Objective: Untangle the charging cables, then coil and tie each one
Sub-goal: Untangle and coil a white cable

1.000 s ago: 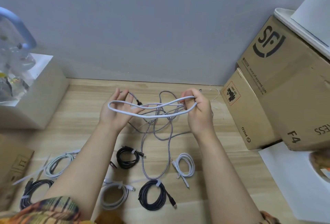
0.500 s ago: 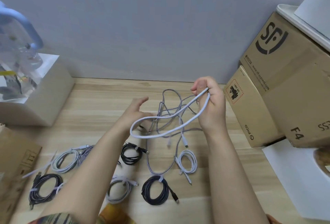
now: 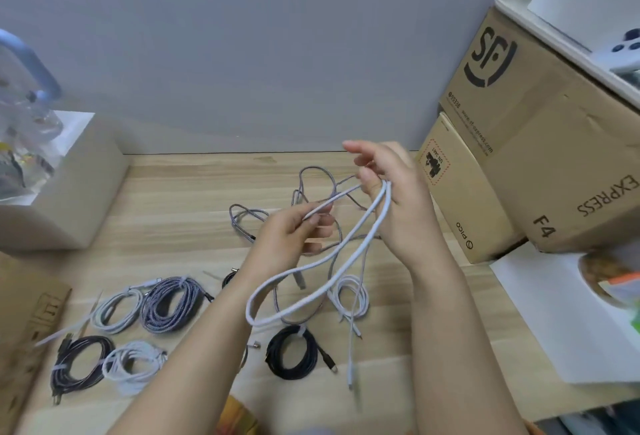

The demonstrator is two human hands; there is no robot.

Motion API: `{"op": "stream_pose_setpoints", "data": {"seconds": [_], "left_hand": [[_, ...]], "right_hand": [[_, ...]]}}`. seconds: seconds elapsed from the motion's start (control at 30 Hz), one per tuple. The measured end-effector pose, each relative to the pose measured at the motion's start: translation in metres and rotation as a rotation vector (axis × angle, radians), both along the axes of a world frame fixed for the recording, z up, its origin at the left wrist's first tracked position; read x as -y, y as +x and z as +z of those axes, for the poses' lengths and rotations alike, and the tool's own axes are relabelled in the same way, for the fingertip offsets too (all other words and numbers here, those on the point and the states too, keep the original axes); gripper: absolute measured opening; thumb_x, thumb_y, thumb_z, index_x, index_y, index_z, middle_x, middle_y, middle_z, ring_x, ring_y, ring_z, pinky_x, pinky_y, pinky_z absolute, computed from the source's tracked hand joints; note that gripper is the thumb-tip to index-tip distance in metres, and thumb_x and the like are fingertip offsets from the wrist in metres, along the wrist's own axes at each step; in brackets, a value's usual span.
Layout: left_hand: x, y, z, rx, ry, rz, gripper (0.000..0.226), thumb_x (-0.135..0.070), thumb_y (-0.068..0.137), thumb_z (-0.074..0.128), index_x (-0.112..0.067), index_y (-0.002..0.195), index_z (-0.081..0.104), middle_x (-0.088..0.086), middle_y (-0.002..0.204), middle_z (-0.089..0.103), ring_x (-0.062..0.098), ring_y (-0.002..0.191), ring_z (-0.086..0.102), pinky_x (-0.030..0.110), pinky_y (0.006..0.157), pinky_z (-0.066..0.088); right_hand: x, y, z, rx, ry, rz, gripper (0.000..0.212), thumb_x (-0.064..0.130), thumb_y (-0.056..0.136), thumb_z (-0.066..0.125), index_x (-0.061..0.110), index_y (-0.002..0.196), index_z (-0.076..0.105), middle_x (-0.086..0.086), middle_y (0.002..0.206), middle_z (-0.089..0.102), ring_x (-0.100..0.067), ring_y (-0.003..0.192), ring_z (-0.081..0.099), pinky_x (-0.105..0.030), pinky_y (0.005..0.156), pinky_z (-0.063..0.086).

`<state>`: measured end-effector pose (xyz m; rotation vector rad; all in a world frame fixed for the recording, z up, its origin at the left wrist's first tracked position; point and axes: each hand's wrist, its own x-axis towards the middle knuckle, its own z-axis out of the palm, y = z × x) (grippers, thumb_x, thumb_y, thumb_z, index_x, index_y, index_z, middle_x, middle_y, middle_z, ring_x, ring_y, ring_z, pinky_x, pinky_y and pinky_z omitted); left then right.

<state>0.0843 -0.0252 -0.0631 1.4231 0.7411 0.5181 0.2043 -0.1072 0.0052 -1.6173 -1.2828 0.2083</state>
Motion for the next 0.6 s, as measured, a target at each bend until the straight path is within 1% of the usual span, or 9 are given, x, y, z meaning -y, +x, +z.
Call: {"op": "stream_pose_setpoints", "data": {"seconds": [0.07,0.13,0.2,0.27,0.33,0.37,0.47,0.53,0.6], "left_hand": [[0.000,-0.010,-0.001,0.022,-0.051,0.021,0.031,0.000,0.099,0.035,-0.011,0.102,0.064,0.004,0.082,0.067,0.004,0.051,0.057,0.014,0.046,0.042],[0.001,-0.019,0.002,0.081,-0.117,0.033,0.030,-0.001,0.099,0.034,-0.010,0.096,0.063,0.001,0.066,0.065,0.005,0.037,0.041,0.013,0.039,0.030],[0.000,-0.028,0.005,0.166,-0.263,0.081,0.028,-0.004,0.099,0.033,-0.006,0.092,0.060,-0.001,0.051,0.055,0.003,0.031,0.027,0.013,0.035,0.020],[-0.005,-0.035,0.010,0.201,-0.391,0.129,0.027,-0.004,0.097,0.033,-0.005,0.089,0.058,-0.003,0.045,0.042,0.002,0.031,0.020,0.015,0.035,0.012],[-0.008,-0.040,0.014,0.190,-0.448,0.165,0.026,-0.003,0.093,0.033,-0.007,0.088,0.058,-0.005,0.045,0.036,0.002,0.032,0.018,0.016,0.037,0.008],[-0.010,-0.041,0.015,0.176,-0.459,0.179,0.025,-0.004,0.092,0.033,-0.008,0.088,0.058,-0.005,0.046,0.034,0.003,0.033,0.018,0.015,0.037,0.008],[-0.012,-0.044,0.016,0.136,-0.419,0.195,0.025,-0.013,0.095,0.036,-0.010,0.083,0.058,-0.006,0.047,0.032,0.003,0.033,0.017,0.017,0.038,0.008],[-0.010,-0.044,0.017,0.103,-0.369,0.190,0.027,-0.015,0.097,0.037,-0.010,0.082,0.058,-0.007,0.046,0.033,0.004,0.034,0.018,0.018,0.039,0.009],[-0.007,-0.042,0.018,0.067,-0.327,0.166,0.027,-0.014,0.098,0.037,-0.010,0.083,0.059,-0.008,0.045,0.033,0.003,0.034,0.019,0.016,0.038,0.010]], "right_hand": [[0.011,0.008,-0.007,-0.021,-0.155,0.018,0.033,0.001,0.094,0.048,0.021,0.116,0.062,0.011,0.096,0.053,0.002,0.089,0.054,-0.021,0.082,0.046],[0.022,0.012,-0.015,-0.155,-0.316,0.021,0.032,0.001,0.094,0.048,0.024,0.107,0.066,0.017,0.079,0.056,0.005,0.073,0.057,-0.018,0.069,0.048],[0.032,0.018,-0.025,-0.203,-0.382,-0.081,0.028,0.003,0.094,0.050,0.026,0.096,0.066,0.018,0.063,0.055,0.008,0.058,0.056,-0.010,0.057,0.042],[0.042,0.027,-0.038,-0.146,-0.461,-0.205,0.029,0.003,0.091,0.053,0.030,0.093,0.064,0.014,0.065,0.054,0.010,0.057,0.056,-0.009,0.059,0.041],[0.049,0.034,-0.050,-0.110,-0.621,-0.262,0.044,-0.008,0.085,0.051,0.032,0.100,0.062,0.006,0.076,0.055,0.004,0.069,0.057,-0.019,0.070,0.044],[0.052,0.035,-0.054,-0.074,-0.707,-0.257,0.054,-0.014,0.081,0.048,0.031,0.108,0.061,0.003,0.087,0.056,-0.005,0.080,0.056,-0.023,0.076,0.042],[0.055,0.035,-0.057,0.022,-0.855,-0.207,0.075,-0.021,0.077,0.042,0.026,0.135,0.048,0.002,0.129,0.048,-0.013,0.115,0.047,-0.009,0.080,0.027],[0.054,0.033,-0.055,0.039,-0.867,-0.192,0.080,-0.022,0.076,0.036,0.026,0.140,0.042,0.005,0.140,0.040,-0.014,0.128,0.038,-0.006,0.082,0.023],[0.049,0.028,-0.053,0.045,-0.788,-0.187,0.078,-0.021,0.077,0.036,0.025,0.139,0.042,0.004,0.142,0.040,-0.014,0.131,0.037,-0.009,0.088,0.025]]}}
